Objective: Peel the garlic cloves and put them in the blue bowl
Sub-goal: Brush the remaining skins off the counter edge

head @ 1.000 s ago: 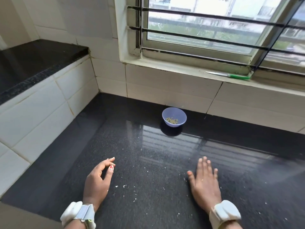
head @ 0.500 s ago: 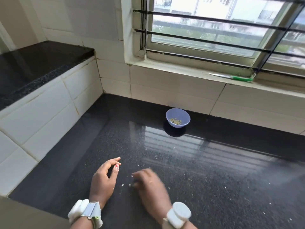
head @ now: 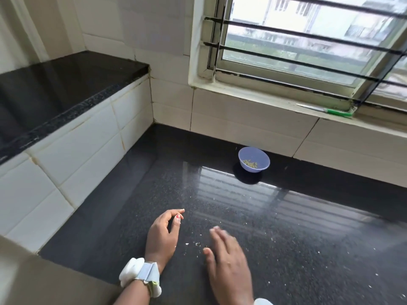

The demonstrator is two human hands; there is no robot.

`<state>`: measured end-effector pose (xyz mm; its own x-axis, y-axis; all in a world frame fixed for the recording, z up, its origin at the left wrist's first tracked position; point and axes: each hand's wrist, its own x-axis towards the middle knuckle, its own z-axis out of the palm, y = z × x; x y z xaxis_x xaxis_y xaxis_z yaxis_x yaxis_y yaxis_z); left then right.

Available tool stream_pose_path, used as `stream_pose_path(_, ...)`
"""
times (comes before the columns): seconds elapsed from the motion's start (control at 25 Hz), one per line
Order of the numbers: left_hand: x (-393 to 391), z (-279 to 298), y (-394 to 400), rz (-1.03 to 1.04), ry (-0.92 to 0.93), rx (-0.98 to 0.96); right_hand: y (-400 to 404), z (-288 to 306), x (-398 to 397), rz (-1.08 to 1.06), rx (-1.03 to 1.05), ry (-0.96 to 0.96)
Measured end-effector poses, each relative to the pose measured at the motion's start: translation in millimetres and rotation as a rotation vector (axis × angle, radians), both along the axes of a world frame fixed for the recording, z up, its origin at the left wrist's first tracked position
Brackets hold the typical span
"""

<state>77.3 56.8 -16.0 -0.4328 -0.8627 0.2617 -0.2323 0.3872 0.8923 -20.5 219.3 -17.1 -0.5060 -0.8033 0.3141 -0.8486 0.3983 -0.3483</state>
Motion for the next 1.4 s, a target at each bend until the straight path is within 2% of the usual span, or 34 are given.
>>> stream_pose_path(0.12, 1, 1, -3, 0.010, 0.018, 0.003, 31, -12, 8, -0.215, 0.083, 0.125)
stream_pose_path(0.28, 4, 3, -3, 0.041, 0.046, 0.130, 9, -26, 34, -0.187, 0.215, 0.096)
stream_pose_path(0.4, 5, 8, -1, 0.086, 0.136, 0.213, -35, -12, 37, -0.100, 0.295, 0.052)
stream_pose_path(0.52, 7, 10, -1, 0.075, 0.106, 0.230, -55, 2, 37, 0.100, 0.368, 0.074)
stream_pose_path(0.6, 9, 7, -1, 0.043, 0.081, 0.215, -42, 3, 23, 0.248, 0.261, 0.137)
stream_pose_path(0.64, 9, 5, -1, 0.036, 0.083, 0.201, -26, 2, 12, 0.246, 0.186, 0.105)
stream_pose_path(0.68, 8, 6, 0, 0.038, 0.082, 0.189, -6, 0, 0, 0.202, 0.186, 0.045)
stream_pose_path(0.76, 5, 7, 2, 0.056, 0.074, 0.174, 46, -13, -33, -0.074, 0.148, 0.106)
stream_pose_path(0.84, 3, 9, 1, 0.068, 0.065, 0.159, 97, -14, -58, -0.345, 0.183, 0.068)
stream_pose_path(0.92, 2, 6, 1, 0.062, 0.047, 0.160, 120, -21, -57, -0.445, 0.233, 0.047)
stream_pose_path(1.0, 3, 5, 1, 0.059, 0.047, 0.182, 107, -25, -31, -0.351, 0.269, 0.084)
stream_pose_path(1.12, 5, 7, 6, 0.078, 0.085, 0.211, 47, -13, 13, -0.100, 0.345, 0.059)
stream_pose_path(1.24, 4, 22, 6, 0.094, 0.296, 0.442, -21, -1, 28, 0.006, 0.378, 0.011)
stream_pose_path(1.32, 15, 35, 5, 0.074, 0.541, 0.772, -48, 3, 22, 0.063, 0.402, 0.001)
stream_pose_path(1.4, 46, 43, 9, -0.059, 0.649, 1.111, -59, 3, 11, 0.153, 0.400, 0.049)
